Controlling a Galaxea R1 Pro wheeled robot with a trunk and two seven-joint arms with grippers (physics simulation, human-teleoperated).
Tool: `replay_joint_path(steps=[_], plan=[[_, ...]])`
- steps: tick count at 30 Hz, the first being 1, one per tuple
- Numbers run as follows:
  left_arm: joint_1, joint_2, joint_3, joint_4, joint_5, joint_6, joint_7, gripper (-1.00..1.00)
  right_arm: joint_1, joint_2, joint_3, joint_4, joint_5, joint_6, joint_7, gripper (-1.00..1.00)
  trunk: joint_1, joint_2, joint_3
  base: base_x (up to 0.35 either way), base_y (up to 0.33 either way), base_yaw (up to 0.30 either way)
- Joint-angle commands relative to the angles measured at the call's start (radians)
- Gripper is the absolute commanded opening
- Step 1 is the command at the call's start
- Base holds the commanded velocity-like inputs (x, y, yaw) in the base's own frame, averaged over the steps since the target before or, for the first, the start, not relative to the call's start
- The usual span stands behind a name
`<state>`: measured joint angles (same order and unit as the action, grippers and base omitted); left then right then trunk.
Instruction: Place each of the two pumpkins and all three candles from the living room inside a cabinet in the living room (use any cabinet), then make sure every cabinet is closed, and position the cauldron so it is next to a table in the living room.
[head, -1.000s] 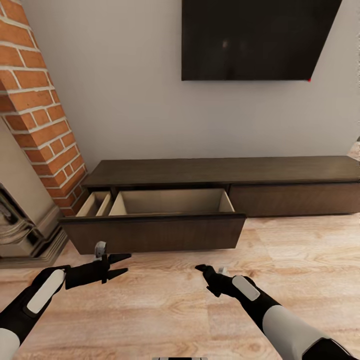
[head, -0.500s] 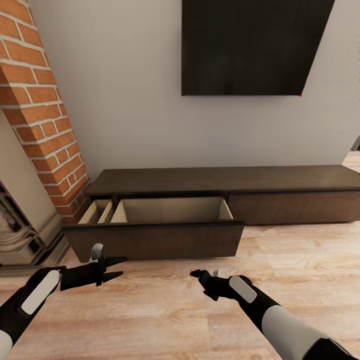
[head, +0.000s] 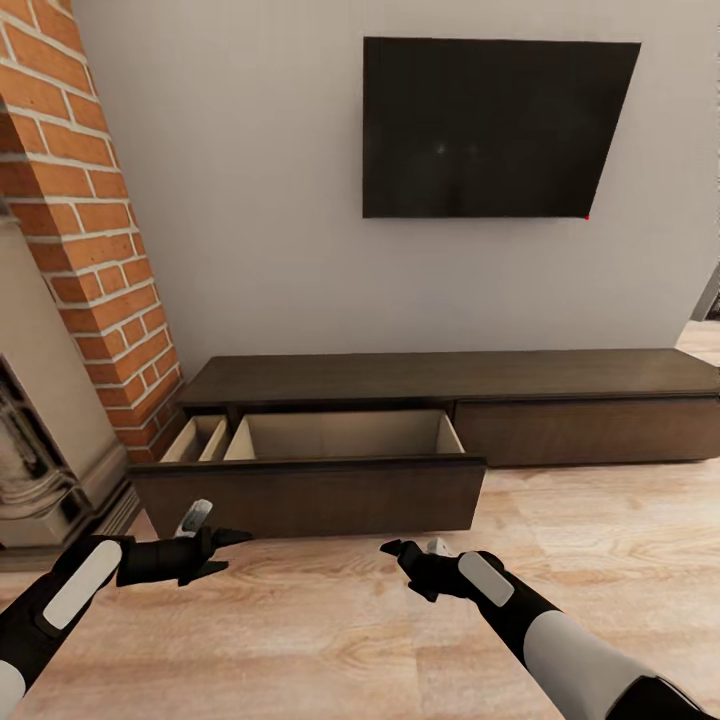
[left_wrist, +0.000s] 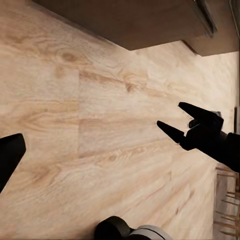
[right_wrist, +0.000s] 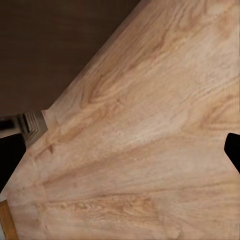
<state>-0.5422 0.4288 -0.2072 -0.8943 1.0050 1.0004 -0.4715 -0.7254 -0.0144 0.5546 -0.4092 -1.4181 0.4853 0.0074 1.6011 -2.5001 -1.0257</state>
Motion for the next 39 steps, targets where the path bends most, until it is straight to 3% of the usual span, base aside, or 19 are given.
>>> replay_joint_path(steps=[1, 9, 13, 18, 31, 39], plan=[[-0.001, -0.001, -0.002, 0.000, -0.004, 0.000, 0.031, 1.00, -0.001, -0.001, 0.005, -0.001, -0.002, 0.001, 0.001, 1.00, -0.001, 0.000, 0.003, 0.000, 0.000, 0.000], [-0.001, -0.013, 0.001, -0.009, 0.003, -0.003, 0.261, 1.00, -0.001, -0.001, 0.005, 0.000, -0.002, 0.001, 0.002, 1.00, -0.028, 0.049, 0.030, 0.000, 0.000, -0.100], [-0.001, -0.015, 0.002, -0.012, 0.006, -0.003, 0.323, 1.00, -0.001, -0.002, 0.005, 0.000, -0.002, 0.002, 0.003, 1.00, -0.043, 0.077, 0.043, -0.005, 0.000, -0.130], [-0.001, -0.016, 0.002, -0.012, 0.001, -0.004, 0.340, 1.00, -0.001, -0.002, 0.005, 0.000, -0.002, 0.002, 0.003, 1.00, -0.062, 0.112, 0.059, -0.147, 0.000, -0.020], [-0.001, -0.016, 0.002, -0.023, 0.004, -0.003, 0.340, 1.00, -0.001, -0.002, 0.007, 0.000, -0.002, 0.001, 0.002, 1.00, -0.062, 0.112, 0.059, -0.076, 0.000, 0.000], [-0.001, -0.016, 0.001, -0.023, -0.001, -0.004, 0.340, 1.00, -0.001, -0.002, 0.007, 0.000, -0.002, 0.001, 0.002, 1.00, -0.062, 0.112, 0.059, -0.256, -0.032, -0.080]])
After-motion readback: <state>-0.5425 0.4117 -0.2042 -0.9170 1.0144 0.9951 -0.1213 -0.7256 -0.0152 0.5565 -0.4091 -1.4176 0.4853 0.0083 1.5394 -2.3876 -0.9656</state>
